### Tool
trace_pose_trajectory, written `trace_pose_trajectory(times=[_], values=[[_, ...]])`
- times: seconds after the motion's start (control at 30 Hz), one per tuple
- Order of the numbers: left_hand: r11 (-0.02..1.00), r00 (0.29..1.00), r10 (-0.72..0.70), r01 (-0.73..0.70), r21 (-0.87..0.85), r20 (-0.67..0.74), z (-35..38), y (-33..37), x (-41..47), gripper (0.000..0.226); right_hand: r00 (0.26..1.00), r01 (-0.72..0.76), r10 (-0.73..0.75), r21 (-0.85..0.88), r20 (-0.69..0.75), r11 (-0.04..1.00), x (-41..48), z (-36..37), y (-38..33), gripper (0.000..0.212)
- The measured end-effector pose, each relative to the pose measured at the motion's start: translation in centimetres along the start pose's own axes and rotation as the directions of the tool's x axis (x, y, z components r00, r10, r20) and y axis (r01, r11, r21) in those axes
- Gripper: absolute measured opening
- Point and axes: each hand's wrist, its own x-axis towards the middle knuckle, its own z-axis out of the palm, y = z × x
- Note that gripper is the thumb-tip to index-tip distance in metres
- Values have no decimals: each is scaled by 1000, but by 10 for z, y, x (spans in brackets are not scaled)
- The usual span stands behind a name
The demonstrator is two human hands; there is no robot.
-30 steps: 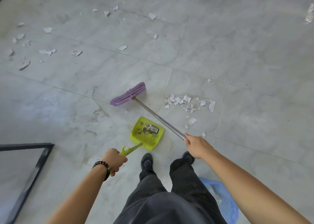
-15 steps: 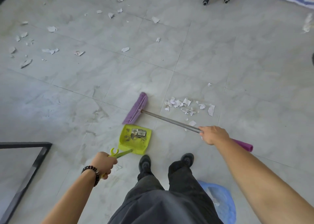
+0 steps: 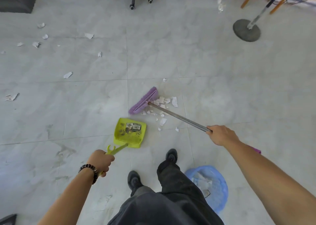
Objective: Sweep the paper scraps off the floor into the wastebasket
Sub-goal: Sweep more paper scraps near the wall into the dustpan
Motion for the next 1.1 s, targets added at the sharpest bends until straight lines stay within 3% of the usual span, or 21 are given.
trace_pose_trajectory(times=[0.2,0.37,0.57,0.73,0.8,0.93,1.1], values=[[985,999,13,-19,171,35,24,43,10,13,998,-41,56,353,-33,935,46,4,-38,34],[981,1000,2,-4,196,10,37,49,-1,9,1000,-11,8,496,9,868,116,-4,-80,30],[979,999,-27,32,203,-29,53,37,1,4,979,-116,14,500,204,858,129,2,-88,48],[955,999,-6,15,296,-32,59,33,9,8,974,-110,3,466,225,878,73,43,-27,54],[948,1000,-2,10,319,-24,55,34,10,11,954,-152,24,414,298,898,49,58,-1,44],[928,998,60,-43,370,-35,39,38,10,12,824,-352,93,377,558,857,9,77,25,13],[886,979,183,-123,446,-93,20,42,8,20,938,-255,86,499,337,828,-12,76,2,13]])
